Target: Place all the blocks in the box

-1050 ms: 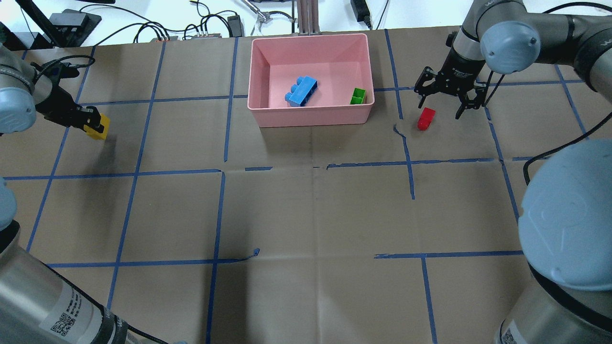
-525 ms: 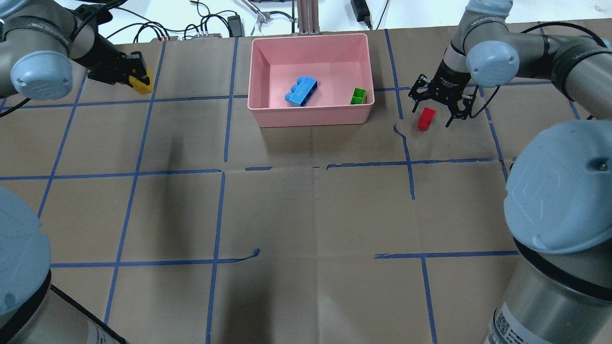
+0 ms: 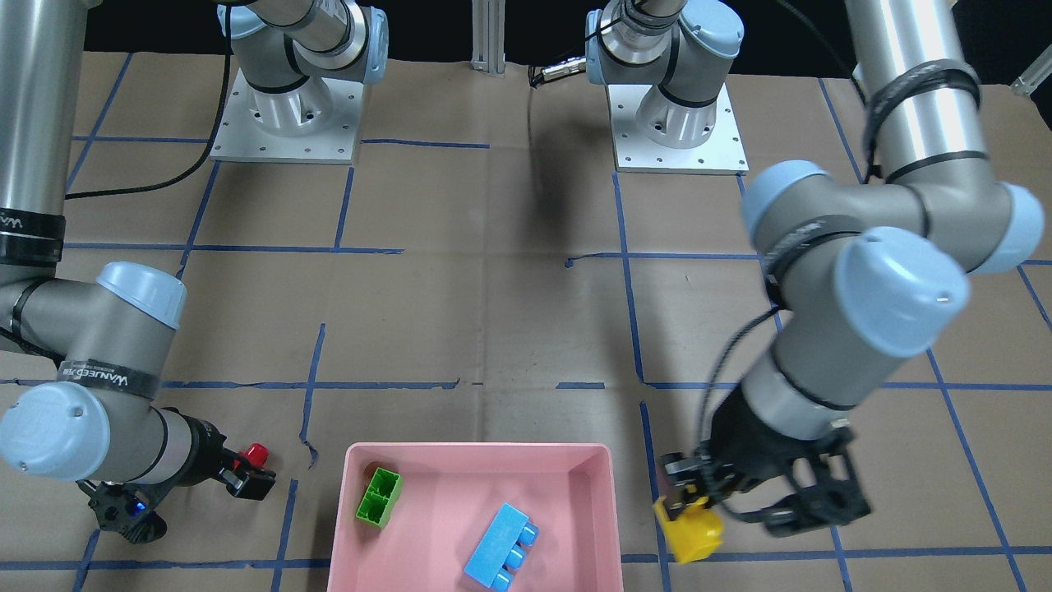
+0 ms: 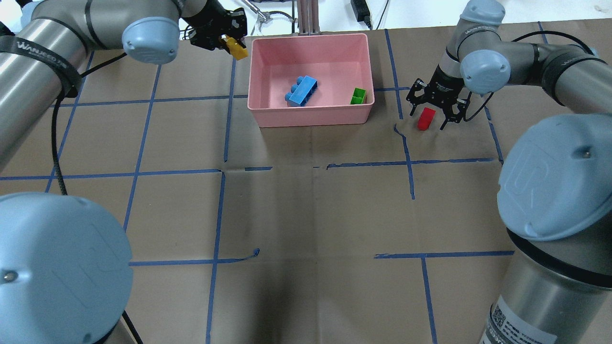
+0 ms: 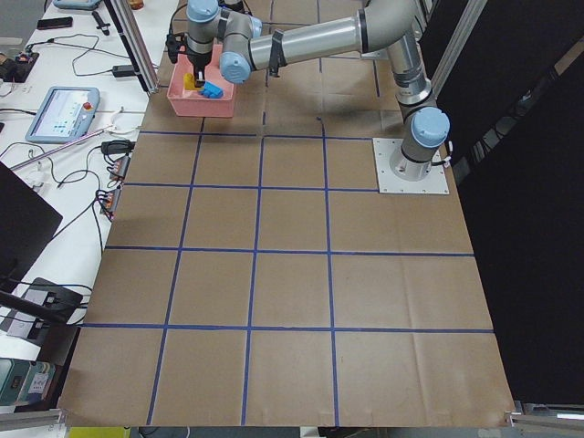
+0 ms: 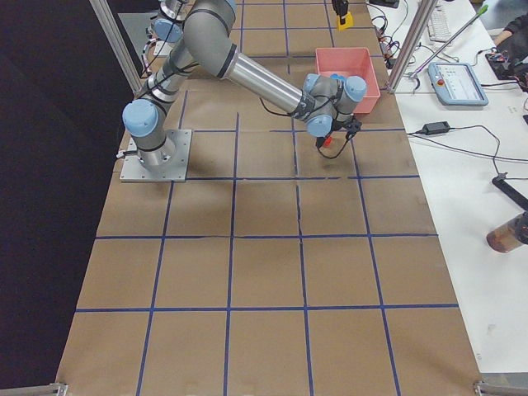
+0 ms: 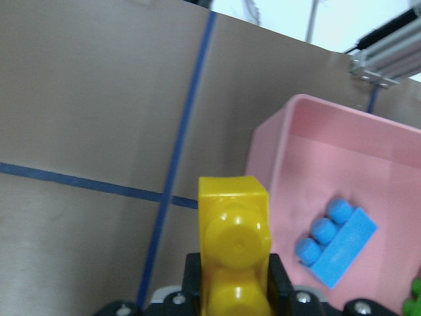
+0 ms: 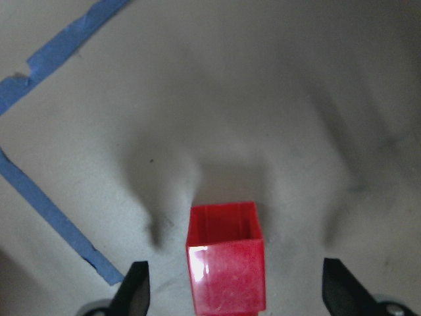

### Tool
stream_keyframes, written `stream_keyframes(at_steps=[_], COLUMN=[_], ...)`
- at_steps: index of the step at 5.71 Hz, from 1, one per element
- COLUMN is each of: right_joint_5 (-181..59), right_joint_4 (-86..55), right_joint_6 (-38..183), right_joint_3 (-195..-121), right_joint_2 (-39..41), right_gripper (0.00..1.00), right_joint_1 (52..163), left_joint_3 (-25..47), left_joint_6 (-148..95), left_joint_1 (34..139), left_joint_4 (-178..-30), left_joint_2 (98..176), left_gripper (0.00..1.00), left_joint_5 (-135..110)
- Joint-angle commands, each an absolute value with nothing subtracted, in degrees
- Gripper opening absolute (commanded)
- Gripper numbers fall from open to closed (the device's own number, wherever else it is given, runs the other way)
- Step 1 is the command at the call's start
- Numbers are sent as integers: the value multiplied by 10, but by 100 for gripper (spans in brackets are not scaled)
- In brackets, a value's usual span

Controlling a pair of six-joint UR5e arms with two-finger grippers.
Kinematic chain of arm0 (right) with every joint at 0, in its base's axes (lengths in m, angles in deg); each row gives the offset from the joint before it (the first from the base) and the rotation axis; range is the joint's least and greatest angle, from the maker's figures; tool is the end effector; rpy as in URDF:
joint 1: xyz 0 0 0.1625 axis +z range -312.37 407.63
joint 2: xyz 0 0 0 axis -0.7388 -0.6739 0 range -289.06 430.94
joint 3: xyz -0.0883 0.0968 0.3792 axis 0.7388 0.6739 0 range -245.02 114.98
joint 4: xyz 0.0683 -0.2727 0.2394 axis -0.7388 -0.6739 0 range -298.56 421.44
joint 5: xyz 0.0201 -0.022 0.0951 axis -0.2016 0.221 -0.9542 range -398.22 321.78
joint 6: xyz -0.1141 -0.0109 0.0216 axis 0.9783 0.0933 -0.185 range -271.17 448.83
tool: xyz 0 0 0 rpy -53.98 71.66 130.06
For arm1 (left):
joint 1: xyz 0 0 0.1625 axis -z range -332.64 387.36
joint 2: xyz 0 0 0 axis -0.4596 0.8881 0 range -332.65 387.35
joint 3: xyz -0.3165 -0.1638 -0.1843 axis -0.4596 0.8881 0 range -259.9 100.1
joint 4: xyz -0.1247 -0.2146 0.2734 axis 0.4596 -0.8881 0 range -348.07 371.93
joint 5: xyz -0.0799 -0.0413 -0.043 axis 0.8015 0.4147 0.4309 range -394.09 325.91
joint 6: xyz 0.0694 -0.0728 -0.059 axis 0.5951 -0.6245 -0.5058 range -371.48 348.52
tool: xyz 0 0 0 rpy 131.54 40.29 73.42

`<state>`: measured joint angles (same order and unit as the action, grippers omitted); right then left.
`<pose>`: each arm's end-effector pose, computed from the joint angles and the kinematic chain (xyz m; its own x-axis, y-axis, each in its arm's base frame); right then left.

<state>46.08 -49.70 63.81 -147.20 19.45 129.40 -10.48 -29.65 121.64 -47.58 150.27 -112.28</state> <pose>0.0539 -0.6393 0.1697 -0.8306 0.5566 -0.0187 0.5434 0.8173 0.1918 -0.2078 -0.6711 0.3483 -0.9450 -0.1658 0.2819 -0.2357 0.9429 -0.2354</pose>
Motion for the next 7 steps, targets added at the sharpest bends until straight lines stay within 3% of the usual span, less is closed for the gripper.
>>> stream_keyframes(at_steps=[1,2,3,4,6,7], right_joint_5=[461,462,462,462,462,462], right_joint_4=[-497,-497,-497,-496,-496,-496], right_joint_6=[634,635,635,635,639,641], right_joint_3=[-1471,-1471,-1471,-1470,-1467,-1466], right_joint_2=[196,196,195,194,192,182], right_gripper=[66,55,48,39,35,35], right_joint_1=[1295,1295,1295,1295,1295,1295], left_joint_3=[-199,-206,-206,-202,-197,-186], left_joint_6=[-370,-377,-370,-358,-304,-227], left_joint_1=[1289,1297,1297,1296,1269,1262], left_joint_4=[-501,-500,-493,-492,-495,-505], left_joint_2=[1564,1577,1583,1580,1574,1564], left_gripper=[18,27,52,51,58,86], left_joint_5=[-1123,-1120,-1120,-1120,-1122,-1128])
